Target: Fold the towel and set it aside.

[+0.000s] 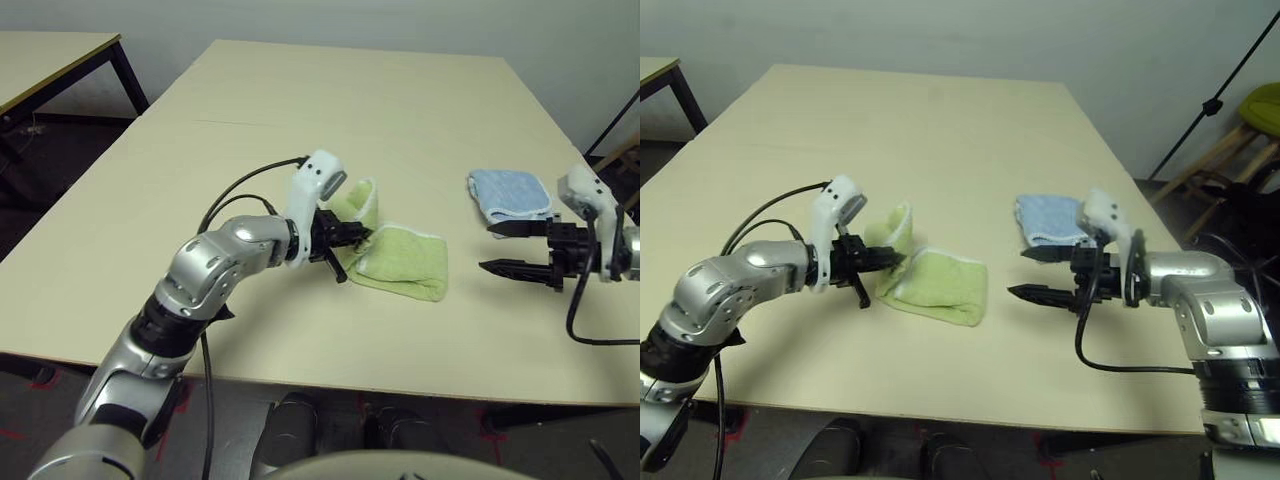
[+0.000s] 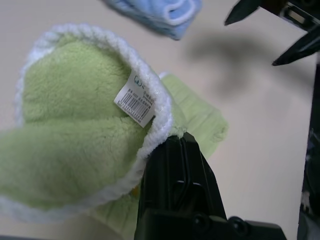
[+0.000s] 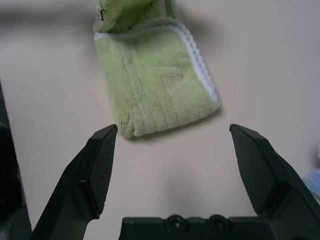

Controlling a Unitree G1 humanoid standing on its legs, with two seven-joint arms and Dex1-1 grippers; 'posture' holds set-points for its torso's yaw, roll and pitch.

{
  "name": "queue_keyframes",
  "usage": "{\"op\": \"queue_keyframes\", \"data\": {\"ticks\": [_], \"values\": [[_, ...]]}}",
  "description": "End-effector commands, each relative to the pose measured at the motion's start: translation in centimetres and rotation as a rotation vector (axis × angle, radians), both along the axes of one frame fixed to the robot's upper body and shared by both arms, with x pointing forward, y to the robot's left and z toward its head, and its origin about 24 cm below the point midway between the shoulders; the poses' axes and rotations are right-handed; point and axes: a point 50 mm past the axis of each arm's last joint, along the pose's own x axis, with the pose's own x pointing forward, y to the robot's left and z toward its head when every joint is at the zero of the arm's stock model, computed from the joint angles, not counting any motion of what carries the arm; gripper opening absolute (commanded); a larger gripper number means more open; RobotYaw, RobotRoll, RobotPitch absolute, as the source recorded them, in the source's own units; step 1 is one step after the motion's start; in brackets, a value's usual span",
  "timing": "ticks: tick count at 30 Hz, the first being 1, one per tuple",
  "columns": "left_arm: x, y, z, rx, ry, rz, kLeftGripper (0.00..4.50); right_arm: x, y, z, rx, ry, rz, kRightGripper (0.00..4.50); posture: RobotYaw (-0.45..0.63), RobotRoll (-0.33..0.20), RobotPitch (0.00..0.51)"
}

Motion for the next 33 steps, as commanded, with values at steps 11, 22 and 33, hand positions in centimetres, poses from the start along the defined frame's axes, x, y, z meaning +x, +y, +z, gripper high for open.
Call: {"op": "queue_keyframes", "data": {"ticks": [11,22,33], "values": [[0.4,-3.7,-3.9,0.215,-0.082,-0.319,0.01,-1.4,-1.3,0.3,0.001,-0.002,-0.053,4.50,0.00,0.000,0.079],[0.3,-4.5,-1.6,0.155,-0.238,-0.468,1.99,-1.2,-0.7,0.2,0.009,0.009,-0.046,4.50,0.02,0.000,0.077],[-0.5,-0.1,4.0,-0.021,-0.143,-0.402,4.48,0.5,1.0,1.0,0.070,-0.039,-0.027,4.50,0.05,0.000,0.069]]}}
